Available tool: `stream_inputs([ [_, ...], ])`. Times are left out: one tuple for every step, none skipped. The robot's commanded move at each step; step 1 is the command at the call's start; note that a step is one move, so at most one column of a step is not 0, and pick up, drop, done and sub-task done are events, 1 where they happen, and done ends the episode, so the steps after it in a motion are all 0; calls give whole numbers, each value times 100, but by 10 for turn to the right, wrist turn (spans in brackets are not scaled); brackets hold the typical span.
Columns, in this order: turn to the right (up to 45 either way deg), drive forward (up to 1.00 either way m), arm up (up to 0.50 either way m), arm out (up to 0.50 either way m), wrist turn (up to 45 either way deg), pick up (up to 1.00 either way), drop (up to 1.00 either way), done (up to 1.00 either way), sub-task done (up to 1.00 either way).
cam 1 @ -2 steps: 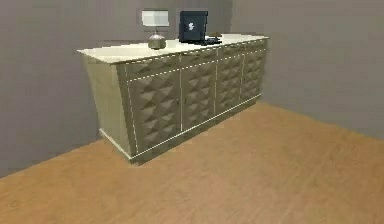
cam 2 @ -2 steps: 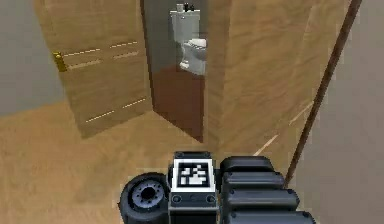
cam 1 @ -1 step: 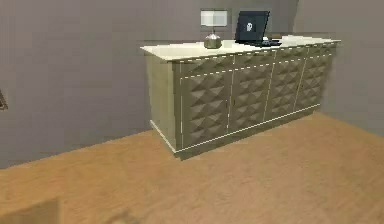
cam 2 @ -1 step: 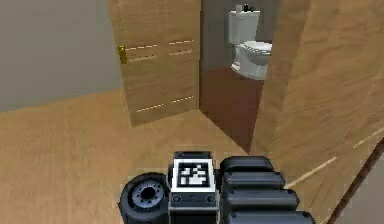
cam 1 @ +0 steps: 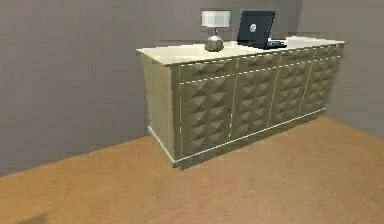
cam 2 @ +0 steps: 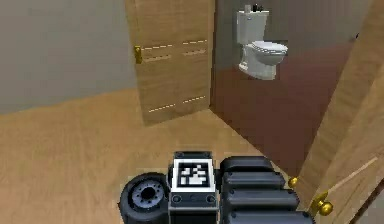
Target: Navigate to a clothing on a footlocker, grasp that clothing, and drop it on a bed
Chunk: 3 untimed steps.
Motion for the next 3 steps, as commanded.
stream_inputs([
  [450, 0, 0, 0, 0, 0, 0, 0, 0],
  [300, 0, 0, 0, 0, 0, 0, 0, 0],
  [0, 40, 0, 0, 0, 0, 0, 0, 0],
])
